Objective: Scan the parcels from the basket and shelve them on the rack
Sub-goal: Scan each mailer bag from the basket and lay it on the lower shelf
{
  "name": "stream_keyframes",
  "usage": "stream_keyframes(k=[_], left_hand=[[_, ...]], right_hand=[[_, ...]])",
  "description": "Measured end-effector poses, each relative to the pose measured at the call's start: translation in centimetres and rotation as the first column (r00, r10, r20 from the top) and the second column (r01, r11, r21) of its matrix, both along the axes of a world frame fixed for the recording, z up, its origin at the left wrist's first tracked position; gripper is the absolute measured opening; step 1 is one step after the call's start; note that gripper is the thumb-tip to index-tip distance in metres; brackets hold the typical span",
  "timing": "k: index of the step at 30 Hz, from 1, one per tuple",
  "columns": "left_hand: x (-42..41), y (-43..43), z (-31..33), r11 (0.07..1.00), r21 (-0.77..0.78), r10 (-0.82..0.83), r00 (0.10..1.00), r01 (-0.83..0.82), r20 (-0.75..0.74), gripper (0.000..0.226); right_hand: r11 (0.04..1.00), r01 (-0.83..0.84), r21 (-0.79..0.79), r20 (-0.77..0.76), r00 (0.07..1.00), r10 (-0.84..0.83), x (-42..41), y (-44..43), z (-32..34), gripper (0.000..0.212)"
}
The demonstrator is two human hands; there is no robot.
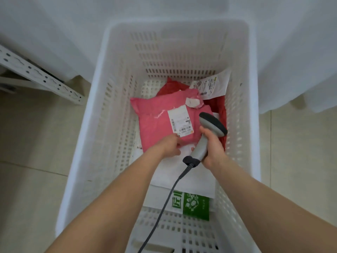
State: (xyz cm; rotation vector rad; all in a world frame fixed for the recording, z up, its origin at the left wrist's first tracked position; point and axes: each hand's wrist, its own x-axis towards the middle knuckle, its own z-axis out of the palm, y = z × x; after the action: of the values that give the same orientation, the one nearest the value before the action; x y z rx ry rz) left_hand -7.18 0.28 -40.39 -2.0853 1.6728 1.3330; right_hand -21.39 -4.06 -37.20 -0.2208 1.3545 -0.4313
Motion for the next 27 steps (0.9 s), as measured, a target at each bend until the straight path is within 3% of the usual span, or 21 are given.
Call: stream_keyframes(k=[2, 4, 7, 9, 13, 15, 22, 27], left_hand=[[-1.2, 1.3, 0.9, 0.993, 0.112, 0.038, 0.988, -0.022, -0.148, 0.035], [-1.5, 1.8, 1.7, 0.980, 0.128, 0.175, 0.968, -0.154, -0.180, 0.032], [0.3, 0.7, 2.3, 0.896, -0.091, 0.432, 0.901, -0.434, -0.042, 0.035], [2.3, 0.0, 1.9, 0.854, -0.181, 0.510, 0.854, -0.488, 0.100, 0.052], [6.3, -0.9, -0.7, 0.858, -0.126, 0.512, 0.812, -0.498, 0.280, 0.093], [7.9, -1.6, -2.4, 0.878, -0.102, 0.475, 0.823, -0.468, 0.312, 0.102], [9.6, -2.9, -6.5, 0.869, -0.065, 0.490, 0.836, -0.490, 0.247, 0.096], [10.3, -1.5, -3.3, 0.847, -0.079, 0.530, 0.818, -0.526, 0.225, 0.098]], right_hand=[[1.000, 0.020, 0.002, -0.049, 0.999, -0.020, -0.9, 0.3, 0.8, 0.040], [1.000, -0.004, 0.015, -0.088, 0.996, 0.005, -1.6, 0.7, 1.6, 0.043], [0.998, -0.056, 0.037, -0.148, 0.987, 0.061, -2.2, 1.1, 1.5, 0.042], [0.993, -0.086, 0.083, -0.135, 0.986, 0.097, -2.2, 1.4, 1.0, 0.035], [0.986, -0.107, 0.131, -0.080, 0.990, 0.118, -0.9, 1.7, -1.4, 0.042], [0.987, -0.103, 0.124, -0.085, 0.990, 0.114, 0.1, 2.0, -3.1, 0.049], [0.998, 0.000, 0.056, -0.216, 0.976, 0.012, 1.9, 3.0, -7.7, 0.067], [0.998, 0.040, 0.054, -0.155, 0.987, -0.031, 1.6, 2.9, -6.1, 0.050]])
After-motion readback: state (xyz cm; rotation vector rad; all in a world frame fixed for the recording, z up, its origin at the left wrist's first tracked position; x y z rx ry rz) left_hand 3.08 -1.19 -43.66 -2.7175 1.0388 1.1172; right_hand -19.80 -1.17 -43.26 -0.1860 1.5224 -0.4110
